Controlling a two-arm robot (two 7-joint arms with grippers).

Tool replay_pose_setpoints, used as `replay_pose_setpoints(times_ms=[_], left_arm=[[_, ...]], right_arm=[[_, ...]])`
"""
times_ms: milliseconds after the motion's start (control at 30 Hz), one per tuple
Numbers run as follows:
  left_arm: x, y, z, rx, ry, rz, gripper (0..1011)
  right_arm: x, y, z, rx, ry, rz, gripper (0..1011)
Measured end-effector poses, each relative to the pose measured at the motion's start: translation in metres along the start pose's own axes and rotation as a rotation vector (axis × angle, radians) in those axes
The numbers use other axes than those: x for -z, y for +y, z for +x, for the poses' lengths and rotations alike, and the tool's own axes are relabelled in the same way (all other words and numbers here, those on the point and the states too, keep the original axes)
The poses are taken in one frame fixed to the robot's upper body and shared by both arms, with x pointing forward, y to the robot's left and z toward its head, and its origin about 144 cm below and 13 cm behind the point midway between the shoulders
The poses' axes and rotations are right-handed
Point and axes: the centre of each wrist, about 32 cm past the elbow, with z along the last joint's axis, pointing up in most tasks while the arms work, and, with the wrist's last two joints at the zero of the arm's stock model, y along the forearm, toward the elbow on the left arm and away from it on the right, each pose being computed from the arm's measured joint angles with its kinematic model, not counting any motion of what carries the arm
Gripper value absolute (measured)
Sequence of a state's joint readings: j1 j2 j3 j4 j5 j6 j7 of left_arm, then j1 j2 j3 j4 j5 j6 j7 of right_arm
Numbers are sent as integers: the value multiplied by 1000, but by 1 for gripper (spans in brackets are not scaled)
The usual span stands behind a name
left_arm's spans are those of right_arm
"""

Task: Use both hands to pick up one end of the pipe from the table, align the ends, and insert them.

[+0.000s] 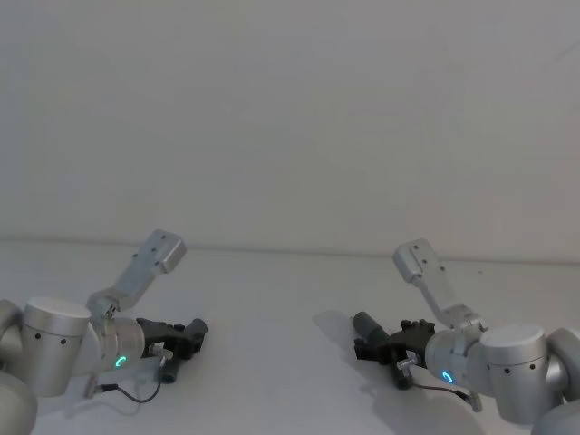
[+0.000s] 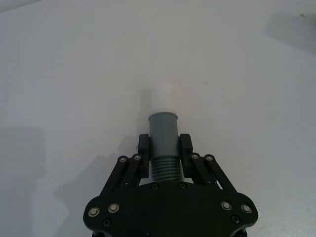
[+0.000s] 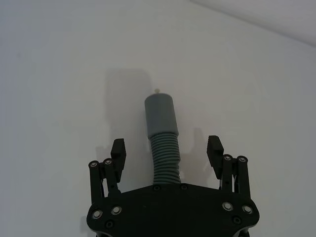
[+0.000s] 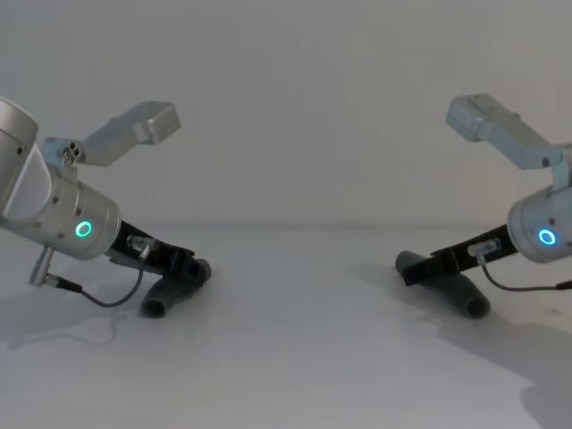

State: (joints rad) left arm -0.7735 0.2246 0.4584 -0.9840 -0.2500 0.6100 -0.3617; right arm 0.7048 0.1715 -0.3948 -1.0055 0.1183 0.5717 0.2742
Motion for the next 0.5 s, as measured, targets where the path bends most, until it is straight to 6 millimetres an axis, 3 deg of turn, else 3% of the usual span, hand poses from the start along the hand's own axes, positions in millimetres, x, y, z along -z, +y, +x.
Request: replay_pose_setpoints(times_ms=[500], left_arm=[[0,0,0,0,0,0,328]], right_arm=[[0,0,7,-36,35,-53,977]])
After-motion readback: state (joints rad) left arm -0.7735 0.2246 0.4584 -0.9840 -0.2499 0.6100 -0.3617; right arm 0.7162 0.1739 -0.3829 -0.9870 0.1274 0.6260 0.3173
